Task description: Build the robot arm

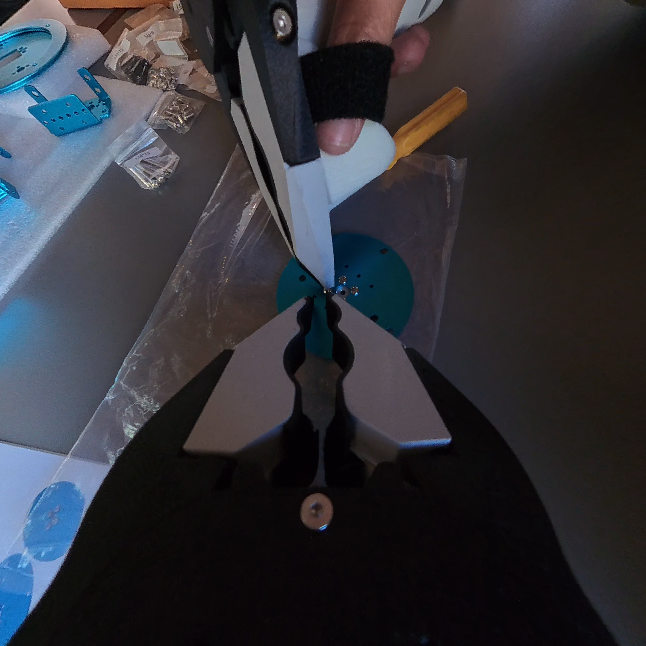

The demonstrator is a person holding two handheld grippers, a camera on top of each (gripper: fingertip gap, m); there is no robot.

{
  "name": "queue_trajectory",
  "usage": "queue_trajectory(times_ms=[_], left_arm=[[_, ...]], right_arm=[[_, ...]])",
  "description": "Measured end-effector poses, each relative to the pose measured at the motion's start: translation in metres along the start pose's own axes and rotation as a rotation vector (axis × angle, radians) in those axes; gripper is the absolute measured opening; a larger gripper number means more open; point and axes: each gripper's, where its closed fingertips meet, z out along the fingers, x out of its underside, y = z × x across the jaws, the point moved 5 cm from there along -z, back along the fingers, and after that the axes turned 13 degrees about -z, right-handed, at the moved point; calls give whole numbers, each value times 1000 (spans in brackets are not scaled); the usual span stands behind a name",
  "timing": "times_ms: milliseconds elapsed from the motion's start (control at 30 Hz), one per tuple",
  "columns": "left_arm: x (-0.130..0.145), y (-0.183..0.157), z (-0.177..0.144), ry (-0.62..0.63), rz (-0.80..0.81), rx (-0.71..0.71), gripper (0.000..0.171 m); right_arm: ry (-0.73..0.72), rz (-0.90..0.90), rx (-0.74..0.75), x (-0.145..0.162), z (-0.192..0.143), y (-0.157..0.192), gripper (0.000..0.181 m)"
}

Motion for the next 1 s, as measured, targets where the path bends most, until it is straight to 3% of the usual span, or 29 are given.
queue_trajectory(times_ms=[400, 567, 700, 867, 1000], left_arm=[[0, -1, 0, 4, 7, 2, 7], [1, -1, 1, 6, 15, 1, 8], [1, -2, 1, 8, 17, 6, 8], [1, -3, 1, 8, 24, 11, 7], [1, -3, 1, 8, 23, 15, 7]], right_arm=[[-52, -58, -15, -1, -15, 6, 5], [-238, -309, 89, 9, -49, 19, 8], [-437, -507, 324, 43, -75, 22, 26], [-469, -377, 447, 105, -69, 21, 38], [-502, -331, 544, 132, -63, 21, 42]])
